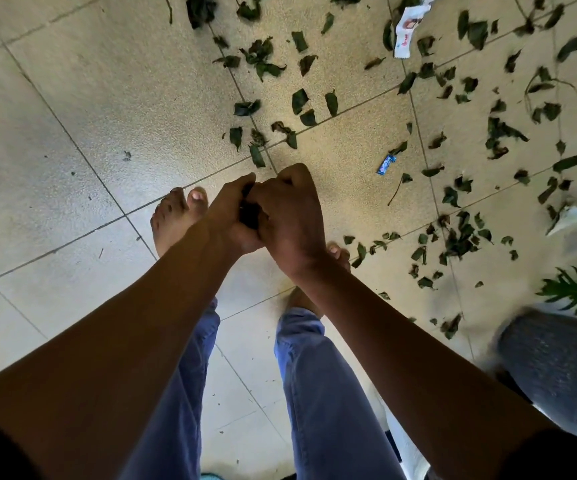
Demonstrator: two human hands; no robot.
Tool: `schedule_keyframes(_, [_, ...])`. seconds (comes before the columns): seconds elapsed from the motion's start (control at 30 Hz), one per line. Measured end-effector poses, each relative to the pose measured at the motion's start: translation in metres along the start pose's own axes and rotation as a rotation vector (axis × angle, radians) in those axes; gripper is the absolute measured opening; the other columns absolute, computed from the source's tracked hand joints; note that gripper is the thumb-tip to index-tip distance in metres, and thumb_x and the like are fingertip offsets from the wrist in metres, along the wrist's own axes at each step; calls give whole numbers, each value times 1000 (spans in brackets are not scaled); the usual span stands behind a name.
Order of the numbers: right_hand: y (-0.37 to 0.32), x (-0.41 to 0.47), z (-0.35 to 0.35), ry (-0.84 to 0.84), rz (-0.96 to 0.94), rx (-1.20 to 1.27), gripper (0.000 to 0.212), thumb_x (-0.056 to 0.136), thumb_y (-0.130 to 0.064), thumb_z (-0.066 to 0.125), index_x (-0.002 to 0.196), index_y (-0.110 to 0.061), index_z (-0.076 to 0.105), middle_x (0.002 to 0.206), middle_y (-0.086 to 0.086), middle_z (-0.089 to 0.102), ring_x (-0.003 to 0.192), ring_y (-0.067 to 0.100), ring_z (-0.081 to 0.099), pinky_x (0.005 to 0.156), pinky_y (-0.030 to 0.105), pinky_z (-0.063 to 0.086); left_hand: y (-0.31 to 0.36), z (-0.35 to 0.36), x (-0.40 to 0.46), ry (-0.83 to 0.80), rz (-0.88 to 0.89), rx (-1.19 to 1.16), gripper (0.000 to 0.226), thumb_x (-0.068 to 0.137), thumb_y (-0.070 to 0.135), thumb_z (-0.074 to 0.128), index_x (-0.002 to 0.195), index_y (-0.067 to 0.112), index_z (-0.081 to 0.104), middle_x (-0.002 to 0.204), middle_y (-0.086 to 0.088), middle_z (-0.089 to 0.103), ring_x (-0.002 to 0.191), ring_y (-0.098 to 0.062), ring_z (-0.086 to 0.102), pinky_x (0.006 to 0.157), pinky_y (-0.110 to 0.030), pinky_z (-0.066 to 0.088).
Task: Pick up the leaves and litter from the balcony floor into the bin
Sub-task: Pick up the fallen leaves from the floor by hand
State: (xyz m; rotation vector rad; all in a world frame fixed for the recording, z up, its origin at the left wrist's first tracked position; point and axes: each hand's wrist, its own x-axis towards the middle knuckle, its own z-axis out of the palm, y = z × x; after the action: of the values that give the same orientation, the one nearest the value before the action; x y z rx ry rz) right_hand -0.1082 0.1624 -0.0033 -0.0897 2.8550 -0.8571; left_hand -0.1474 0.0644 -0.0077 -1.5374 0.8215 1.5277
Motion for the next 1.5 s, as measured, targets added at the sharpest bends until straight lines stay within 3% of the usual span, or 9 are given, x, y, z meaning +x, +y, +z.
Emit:
schedule_keyframes(0.2, [-2,1,-6,-209,-154,-212,19,84,-21,57,96,-21,72,83,-6,75,123,25,58,103,44,34,9,-14,-5,7,-31,38,26,99,28,56,79,14,63,75,-2,69,72,-17,67,83,-26,50])
schedule_keyframes(0.3, [-12,6,-10,-437,-233,-258,44,78,-22,38,110,-13,67,102,3,74,142,35,41,117,57,22,15,-10,-17,-47,28,37,32,108,9,39,78,17,45,43,14,57,43,0,58,49,-7,44])
schedule_keyframes(0.47, [-17,28,-28,-583,-116,-109,52,84,-23,35,122,-9,68,145,17,53,144,42,34,112,55,30,17,-12,4,101,191,136,29,107,23,45,78,22,44,33,14,48,28,1,49,30,-12,35])
schedule_keyframes(0.6, [11,69,-38,-325,63,132,40,86,-5,44,116,-12,70,124,8,66,115,24,59,97,43,49,24,-28,32,102,12,123,42,103,38,53,65,23,43,49,8,44,33,0,39,29,-11,24])
schedule_keyframes(0.7, [59,104,-23,-179,214,46,32,90,-20,64,122,-15,66,117,6,68,107,21,62,92,38,52,29,-34,36,75,-2,163,46,103,39,54,61,21,44,52,7,41,35,-1,35,31,-11,22])
schedule_keyframes(0.83, [118,125,10,-304,403,-216,97,75,-68,70,153,-22,34,150,21,36,136,41,37,103,48,42,34,-38,39,94,-5,192,46,102,36,55,60,20,45,53,5,44,35,-3,36,31,-12,20])
schedule_keyframes(0.93, [126,121,26,-320,390,-325,112,64,-75,76,155,-28,29,151,21,29,133,42,34,91,53,49,39,-42,39,122,-1,211,45,101,31,58,60,19,46,54,3,47,36,-5,37,31,-13,20])
schedule_keyframes(1.3, [110,115,62,-156,199,-211,29,85,-10,71,113,-15,67,118,13,52,100,29,54,74,36,54,56,-53,45,59,-28,143,42,99,32,59,60,20,49,55,4,49,38,-3,37,31,-13,21])
schedule_keyframes(1.5, [112,123,67,-132,193,-116,21,71,8,65,83,-6,75,89,19,64,79,37,63,64,29,41,58,-58,48,-11,-54,26,41,99,31,60,61,20,48,57,4,49,39,-3,36,29,-16,21])
